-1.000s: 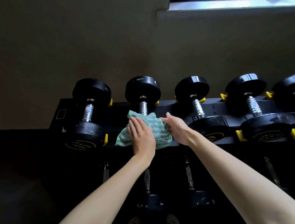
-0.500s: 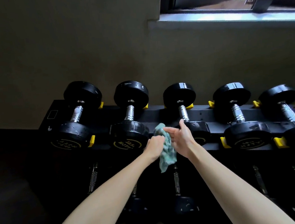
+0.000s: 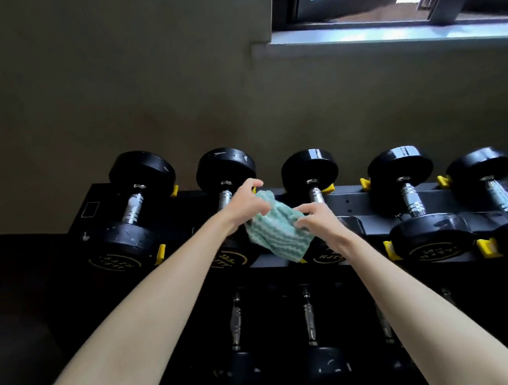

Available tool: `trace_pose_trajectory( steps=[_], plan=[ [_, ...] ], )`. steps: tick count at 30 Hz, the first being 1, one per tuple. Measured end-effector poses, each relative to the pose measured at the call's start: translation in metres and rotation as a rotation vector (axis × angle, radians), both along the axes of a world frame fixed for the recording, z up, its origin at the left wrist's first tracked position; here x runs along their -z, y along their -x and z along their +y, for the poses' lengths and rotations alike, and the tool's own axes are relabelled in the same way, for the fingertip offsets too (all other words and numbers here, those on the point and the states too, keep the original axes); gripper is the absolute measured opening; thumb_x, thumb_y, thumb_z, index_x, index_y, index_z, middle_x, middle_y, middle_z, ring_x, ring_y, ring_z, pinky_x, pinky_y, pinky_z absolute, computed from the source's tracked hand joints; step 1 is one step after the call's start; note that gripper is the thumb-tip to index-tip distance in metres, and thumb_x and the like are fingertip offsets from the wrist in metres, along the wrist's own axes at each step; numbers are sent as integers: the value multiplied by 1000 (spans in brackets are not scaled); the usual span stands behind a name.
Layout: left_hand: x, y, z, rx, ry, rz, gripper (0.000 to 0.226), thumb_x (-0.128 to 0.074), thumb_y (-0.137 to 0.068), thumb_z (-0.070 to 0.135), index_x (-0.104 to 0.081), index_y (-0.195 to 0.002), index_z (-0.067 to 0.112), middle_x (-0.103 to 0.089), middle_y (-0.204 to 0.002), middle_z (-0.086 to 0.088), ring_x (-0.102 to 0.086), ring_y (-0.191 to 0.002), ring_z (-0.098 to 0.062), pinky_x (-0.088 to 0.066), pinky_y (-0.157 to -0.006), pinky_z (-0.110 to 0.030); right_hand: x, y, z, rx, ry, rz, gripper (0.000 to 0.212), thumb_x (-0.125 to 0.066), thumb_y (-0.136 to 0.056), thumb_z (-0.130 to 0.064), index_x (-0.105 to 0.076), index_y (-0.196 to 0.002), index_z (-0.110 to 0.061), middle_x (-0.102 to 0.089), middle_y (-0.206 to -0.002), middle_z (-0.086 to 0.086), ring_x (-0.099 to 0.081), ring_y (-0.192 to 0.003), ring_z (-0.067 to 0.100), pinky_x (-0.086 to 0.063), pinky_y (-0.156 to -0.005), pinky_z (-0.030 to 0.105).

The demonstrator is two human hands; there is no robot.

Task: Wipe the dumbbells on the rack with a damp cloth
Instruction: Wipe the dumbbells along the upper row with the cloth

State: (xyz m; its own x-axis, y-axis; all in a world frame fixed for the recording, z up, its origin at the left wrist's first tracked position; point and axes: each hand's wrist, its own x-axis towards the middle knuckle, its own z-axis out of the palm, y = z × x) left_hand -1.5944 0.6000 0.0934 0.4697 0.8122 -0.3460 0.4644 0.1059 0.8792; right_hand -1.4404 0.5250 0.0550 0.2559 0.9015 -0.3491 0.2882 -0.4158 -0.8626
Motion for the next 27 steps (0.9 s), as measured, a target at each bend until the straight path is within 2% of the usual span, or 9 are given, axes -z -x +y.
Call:
trace_pose_trajectory(
  steps=[2, 5, 7, 10, 13, 17, 21, 24, 27],
  plan=[
    [-4, 11, 19, 170, -146, 154, 55, -64, -67, 5, -55, -120, 15, -51, -99, -3, -50, -90, -17, -41, -61, -21, 3, 0, 12, 125, -16, -352, 25, -61, -78, -7, -47, -58, -8, -42, -62, 9, -37, -54, 15, -23, -43, 19],
    [-9, 13, 42, 269, -449, 378, 27, -65, -75, 7, -64, -101, 13, -48, -98, -5, -50, -96, -23, -40, -75, -27, -2, 2, 27, 272, -135, -604, 42, -65, -84, -28, -41, -55, -10, -47, -78, 12, -43, -77, 26, -29, -64, 31],
    [-11, 11, 54, 169, -666, 456, 23, -64, -80, 14, -64, -103, 13, -44, -112, -10, -41, -111, -28, -32, -90, -31, -10, 8, 31, 323, -231, -689, 32, -62, -88, -32, -56, -74, -5, -54, -101, 12, -44, -98, 30, -31, -81, 35],
    [-7, 17, 64, 173, -888, 476, 24, -63, -79, 14, -61, -103, 12, -38, -137, -5, -28, -130, -26, -19, -101, -32, -11, 18, 32, 240, -384, -664, 22, -64, -88, -19, -51, -79, -4, -53, -123, 17, -43, -114, 34, -30, -91, 31],
    [7, 32, 62, 384, -768, 586, 20, -55, -82, 6, -51, -101, 10, -52, -123, -10, -37, -130, -28, -16, -107, -32, 5, 33, 30, 57, -211, -497, 21, -62, -87, -8, -42, -82, -5, -48, -135, 21, -43, -125, 32, -32, -91, 29],
    [35, 61, 58, 434, -532, 623, 31, -42, -86, 0, -58, -109, 14, -58, -105, -17, -55, -106, -36, -40, -85, -33, 36, 64, 21, 8, 109, -329, 11, -46, -89, -6, -43, -98, -12, -58, -98, 14, -54, -89, 28, -37, -69, 32],
    [39, 66, 64, 470, -422, 568, 54, -37, -83, -6, -68, -112, 28, -58, -119, -14, -52, -112, -33, -44, -90, -34, 43, 89, 20, 72, 156, -94, 53, -34, -89, 4, -43, -136, -20, -56, -125, 10, -49, -98, 17, -37, -77, 22],
    [35, 69, 67, 483, -432, 571, 59, -34, -82, -8, -69, -112, 30, -58, -115, -12, -53, -109, -32, -42, -86, -30, 38, 95, 24, 119, 135, -134, 55, -32, -82, 8, -62, -121, -17, -65, -116, 10, -54, -101, 21, -44, -83, 28],
    [38, 82, 67, 470, -436, 581, 60, -34, -79, -8, -71, -99, 34, -57, -99, -8, -56, -100, -32, -45, -83, -35, 32, 104, 26, 138, 135, -239, 51, -34, -84, 2, -62, -122, -18, -63, -119, 12, -52, -114, 31, -43, -93, 34]
  ],
)
